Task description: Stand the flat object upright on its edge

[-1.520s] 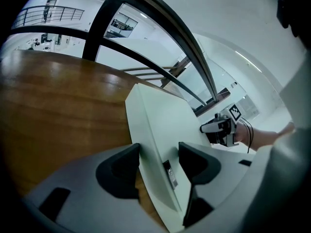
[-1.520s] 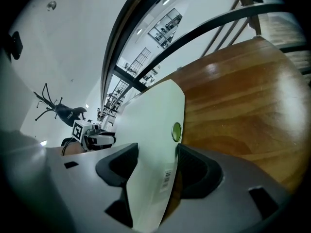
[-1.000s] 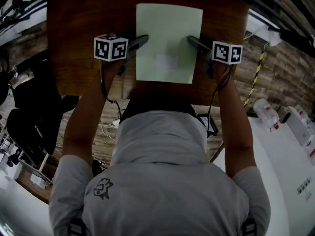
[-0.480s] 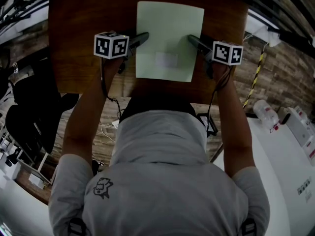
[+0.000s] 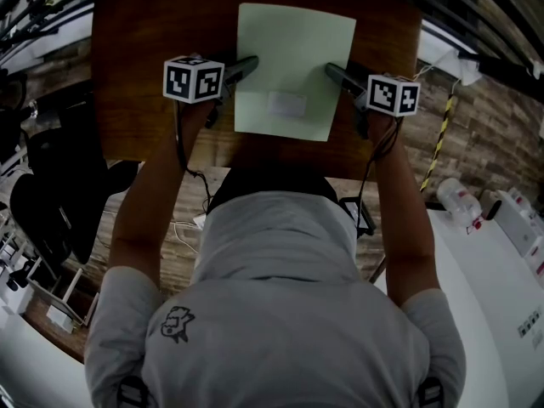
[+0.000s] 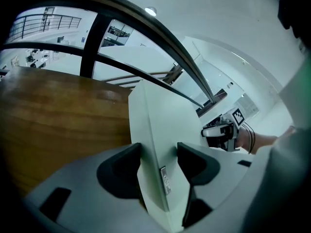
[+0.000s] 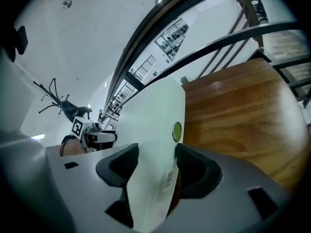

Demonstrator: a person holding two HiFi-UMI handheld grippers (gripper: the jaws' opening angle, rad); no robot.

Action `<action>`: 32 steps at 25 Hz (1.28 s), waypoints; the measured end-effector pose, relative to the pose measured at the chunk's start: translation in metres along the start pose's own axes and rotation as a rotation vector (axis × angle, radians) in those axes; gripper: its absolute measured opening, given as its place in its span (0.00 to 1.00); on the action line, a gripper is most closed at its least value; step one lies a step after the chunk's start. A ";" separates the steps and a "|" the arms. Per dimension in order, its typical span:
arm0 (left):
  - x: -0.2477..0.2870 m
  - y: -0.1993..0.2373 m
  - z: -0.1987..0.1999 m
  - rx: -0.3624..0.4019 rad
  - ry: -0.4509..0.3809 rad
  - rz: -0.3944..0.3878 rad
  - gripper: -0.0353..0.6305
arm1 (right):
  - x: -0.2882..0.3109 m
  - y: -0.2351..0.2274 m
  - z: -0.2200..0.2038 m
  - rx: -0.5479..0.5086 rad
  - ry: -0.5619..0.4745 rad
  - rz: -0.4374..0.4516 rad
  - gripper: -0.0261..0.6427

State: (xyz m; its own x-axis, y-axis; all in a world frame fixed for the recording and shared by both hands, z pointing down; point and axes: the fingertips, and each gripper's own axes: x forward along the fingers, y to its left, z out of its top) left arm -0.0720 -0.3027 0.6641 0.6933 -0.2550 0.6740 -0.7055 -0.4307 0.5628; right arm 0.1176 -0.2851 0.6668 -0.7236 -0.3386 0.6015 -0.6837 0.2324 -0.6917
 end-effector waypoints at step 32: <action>-0.065 -0.062 0.072 0.174 -0.145 0.024 0.41 | -0.069 0.070 0.062 -0.175 -0.180 -0.033 0.39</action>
State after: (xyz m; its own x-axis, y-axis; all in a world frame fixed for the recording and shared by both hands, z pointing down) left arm -0.0631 -0.3218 0.5508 0.6991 -0.3831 0.6037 -0.6950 -0.5625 0.4479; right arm 0.1255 -0.3019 0.5528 -0.6830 -0.5016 0.5310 -0.7239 0.3675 -0.5839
